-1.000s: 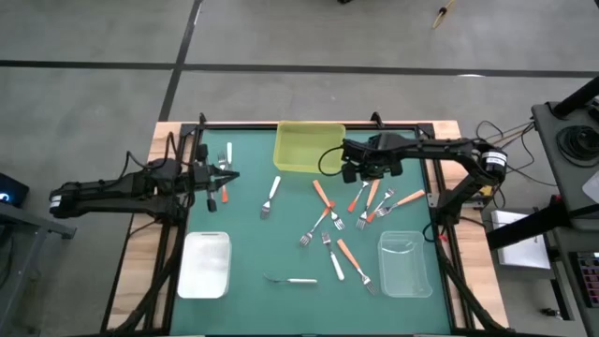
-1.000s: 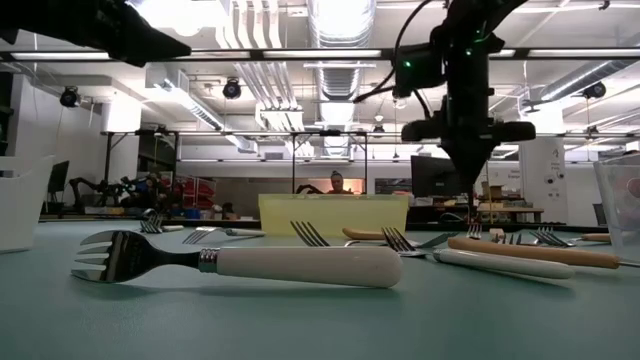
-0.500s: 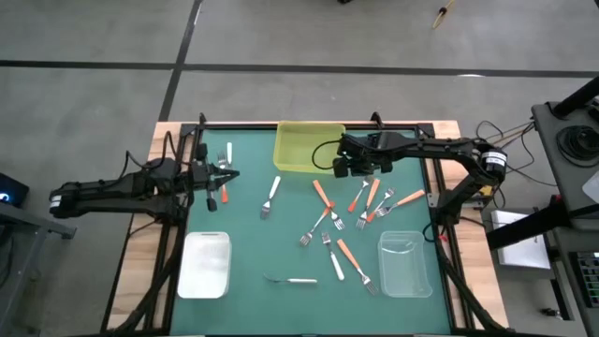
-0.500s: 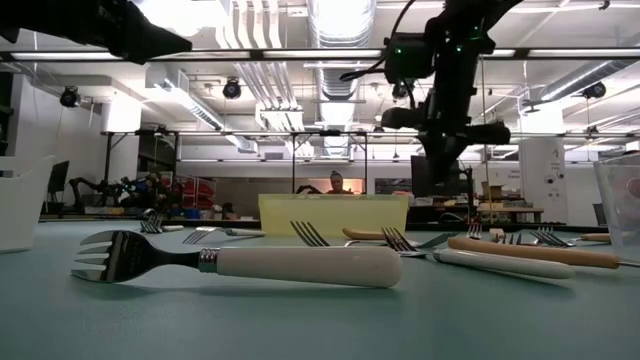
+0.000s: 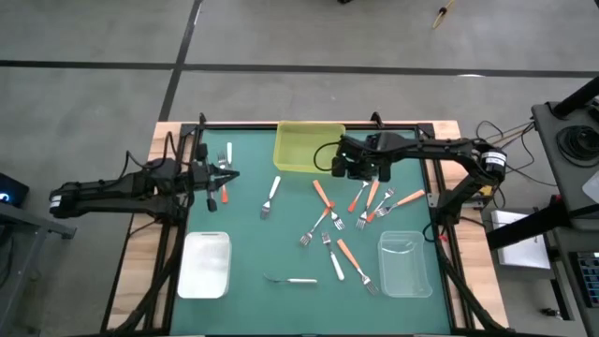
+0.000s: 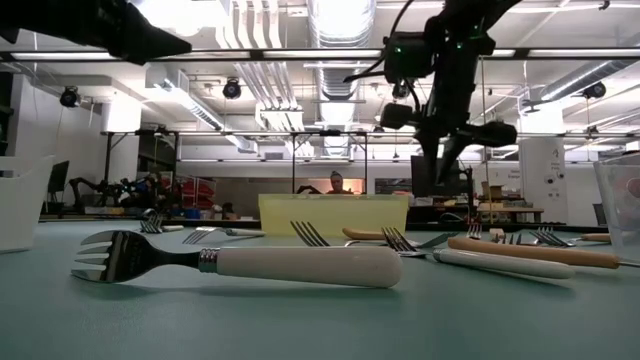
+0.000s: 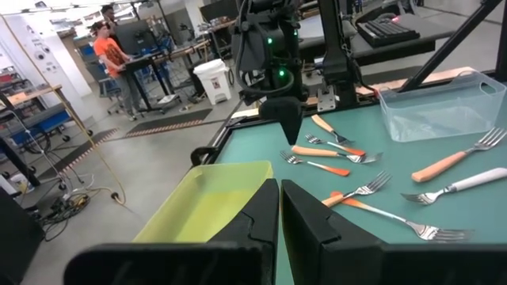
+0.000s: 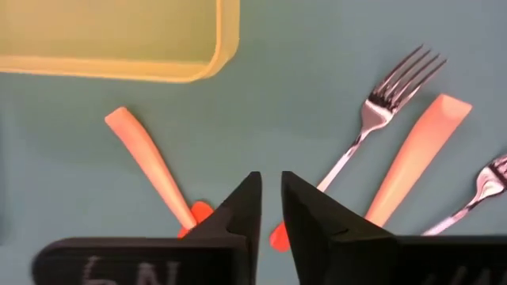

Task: Sort silverware by color (type)
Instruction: Put the orange fork into the transparent bin

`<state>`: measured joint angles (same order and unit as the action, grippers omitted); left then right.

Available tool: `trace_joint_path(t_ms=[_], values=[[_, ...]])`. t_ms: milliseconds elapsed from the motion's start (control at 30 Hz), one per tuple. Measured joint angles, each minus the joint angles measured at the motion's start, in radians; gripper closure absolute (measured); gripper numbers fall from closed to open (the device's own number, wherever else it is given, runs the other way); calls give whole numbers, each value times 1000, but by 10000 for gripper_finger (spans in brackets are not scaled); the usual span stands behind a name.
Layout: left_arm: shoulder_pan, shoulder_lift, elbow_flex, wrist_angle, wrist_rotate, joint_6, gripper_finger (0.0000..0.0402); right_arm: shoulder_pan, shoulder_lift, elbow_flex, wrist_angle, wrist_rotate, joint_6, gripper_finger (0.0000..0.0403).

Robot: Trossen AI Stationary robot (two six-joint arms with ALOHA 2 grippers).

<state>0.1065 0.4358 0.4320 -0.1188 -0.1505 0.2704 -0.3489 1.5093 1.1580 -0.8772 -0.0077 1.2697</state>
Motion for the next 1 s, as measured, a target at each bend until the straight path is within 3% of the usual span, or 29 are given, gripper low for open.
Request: trace_joint_path(t_ms=[433,1000], values=[[0,0,0,-15,0,2,402,22,1,-1,-22,21,80,236],[0,0,0,-16,0,9,402,24,86,-73,-22,36,153,236]])
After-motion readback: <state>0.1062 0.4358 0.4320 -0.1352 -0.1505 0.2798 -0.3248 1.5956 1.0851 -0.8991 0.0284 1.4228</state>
